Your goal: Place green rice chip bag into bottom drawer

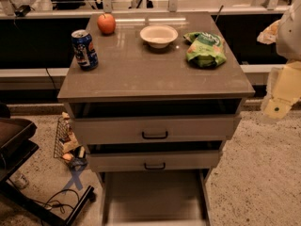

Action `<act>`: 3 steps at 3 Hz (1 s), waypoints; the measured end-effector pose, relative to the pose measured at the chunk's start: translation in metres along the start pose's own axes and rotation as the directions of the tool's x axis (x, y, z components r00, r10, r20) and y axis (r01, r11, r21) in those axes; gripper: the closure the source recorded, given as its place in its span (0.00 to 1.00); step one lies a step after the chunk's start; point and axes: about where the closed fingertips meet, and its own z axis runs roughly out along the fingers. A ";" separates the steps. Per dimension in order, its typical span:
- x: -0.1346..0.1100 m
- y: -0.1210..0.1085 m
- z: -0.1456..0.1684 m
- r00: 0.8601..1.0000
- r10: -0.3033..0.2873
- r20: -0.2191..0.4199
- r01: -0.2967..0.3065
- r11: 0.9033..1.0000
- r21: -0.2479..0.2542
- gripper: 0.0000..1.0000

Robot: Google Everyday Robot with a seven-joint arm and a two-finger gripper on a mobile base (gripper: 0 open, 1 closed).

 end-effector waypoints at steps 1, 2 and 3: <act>0.000 0.000 0.000 1.000 0.000 0.000 0.000 1.000 0.000 0.00; -0.008 -0.012 0.006 1.000 0.008 0.015 -0.008 0.999 0.031 0.00; -0.010 -0.052 0.013 0.990 0.097 0.106 -0.107 0.990 0.095 0.00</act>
Offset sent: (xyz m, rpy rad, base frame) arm 0.0403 0.0118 -0.0078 0.0257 -0.0641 -0.0262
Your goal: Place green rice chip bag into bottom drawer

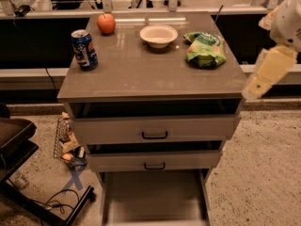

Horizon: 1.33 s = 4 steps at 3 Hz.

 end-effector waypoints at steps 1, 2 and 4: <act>-0.003 -0.050 0.012 0.973 0.180 0.142 -0.195 0.976 0.099 0.00; -0.018 -0.085 0.014 0.929 0.293 0.226 -0.340 0.918 0.207 0.00; -0.022 -0.113 0.010 0.863 0.429 0.268 -0.498 0.815 0.297 0.00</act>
Offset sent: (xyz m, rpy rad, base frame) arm 0.1292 -0.0331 0.0445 0.3400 -0.3980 -0.6157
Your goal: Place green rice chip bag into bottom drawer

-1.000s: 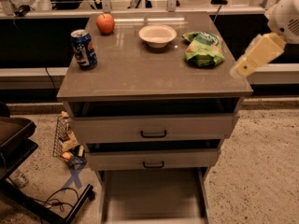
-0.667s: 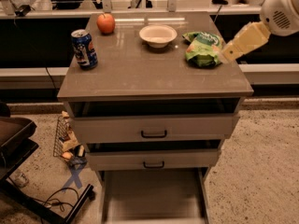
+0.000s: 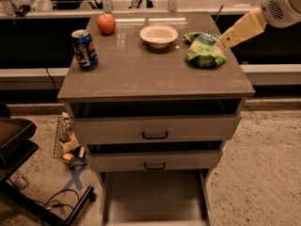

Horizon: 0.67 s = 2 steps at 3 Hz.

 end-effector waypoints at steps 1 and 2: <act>0.000 0.000 0.000 1.000 0.000 0.000 0.000 1.000 0.000 0.00; -0.019 0.002 0.028 0.998 0.059 0.037 -0.058 0.997 -0.045 0.00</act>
Offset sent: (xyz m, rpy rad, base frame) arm 0.0764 0.0351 -0.0180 0.2128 0.0012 0.0054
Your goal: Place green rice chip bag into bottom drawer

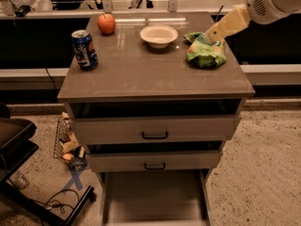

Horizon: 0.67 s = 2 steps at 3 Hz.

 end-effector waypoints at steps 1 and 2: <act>-0.029 -0.003 0.045 0.994 0.093 0.049 -0.090 0.995 -0.047 0.00; -0.049 -0.009 0.090 0.982 0.180 0.048 -0.177 0.982 -0.070 0.00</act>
Offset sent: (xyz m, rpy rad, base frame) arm 0.1600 0.0489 -0.0371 0.2992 0.0561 -0.1352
